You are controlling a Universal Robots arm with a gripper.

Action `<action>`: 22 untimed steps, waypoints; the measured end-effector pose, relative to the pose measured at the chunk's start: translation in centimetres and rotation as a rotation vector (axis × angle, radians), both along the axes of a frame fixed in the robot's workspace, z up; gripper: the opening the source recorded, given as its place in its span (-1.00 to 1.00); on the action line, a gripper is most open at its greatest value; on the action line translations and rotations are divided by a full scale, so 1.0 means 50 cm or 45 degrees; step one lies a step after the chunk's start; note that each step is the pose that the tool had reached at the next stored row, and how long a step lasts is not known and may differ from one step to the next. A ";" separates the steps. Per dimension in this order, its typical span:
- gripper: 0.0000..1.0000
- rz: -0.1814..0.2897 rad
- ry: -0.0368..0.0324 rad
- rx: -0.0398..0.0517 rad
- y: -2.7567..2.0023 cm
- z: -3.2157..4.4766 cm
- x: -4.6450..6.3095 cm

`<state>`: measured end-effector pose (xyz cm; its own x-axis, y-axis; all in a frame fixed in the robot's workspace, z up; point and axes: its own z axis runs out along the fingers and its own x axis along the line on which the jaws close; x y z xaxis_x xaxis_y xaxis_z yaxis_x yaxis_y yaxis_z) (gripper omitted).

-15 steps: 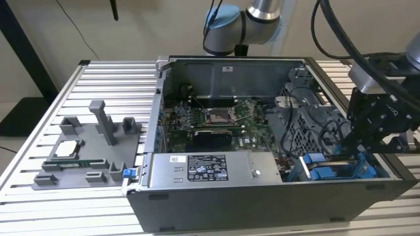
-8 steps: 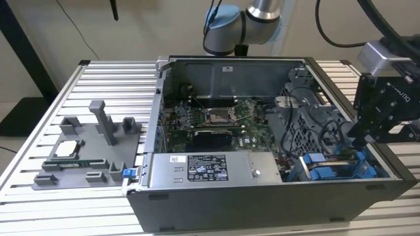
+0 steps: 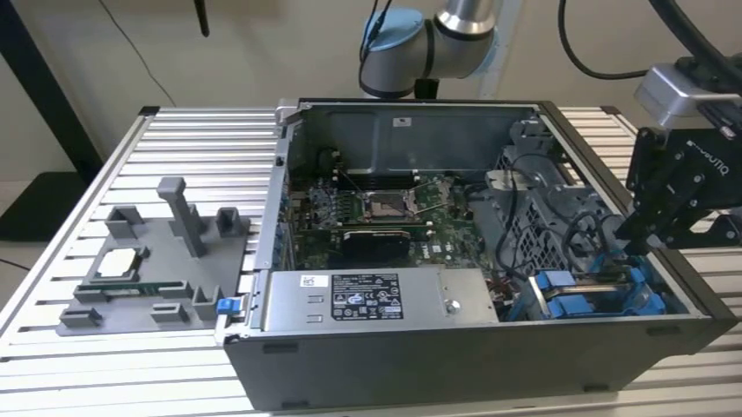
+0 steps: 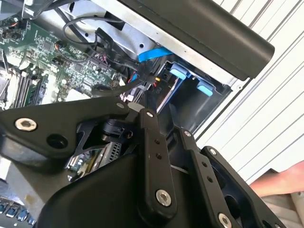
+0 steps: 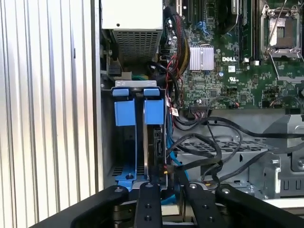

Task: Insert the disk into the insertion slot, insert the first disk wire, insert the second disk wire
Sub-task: 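Insert the first disk wire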

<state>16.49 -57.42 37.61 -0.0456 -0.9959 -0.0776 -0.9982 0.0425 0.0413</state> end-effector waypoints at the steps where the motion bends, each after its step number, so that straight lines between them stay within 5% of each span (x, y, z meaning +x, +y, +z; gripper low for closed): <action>1: 1.00 0.000 0.0000 0.000 0.0000 0.000 0.000; 9: 1.00 0.000 0.0000 0.001 0.0000 0.002 0.000; 16: 1.00 0.000 -0.0061 0.029 0.0008 0.001 0.002; 18: 1.00 0.002 -0.0076 0.046 0.0045 0.000 0.007; 21: 1.00 0.008 -0.0113 0.095 0.0058 -0.001 0.014; 22: 1.00 0.019 -0.0190 0.113 0.0060 -0.004 0.018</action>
<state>17.40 -57.12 37.41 -0.0291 -0.9857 -0.1659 -0.9993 0.0245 0.0294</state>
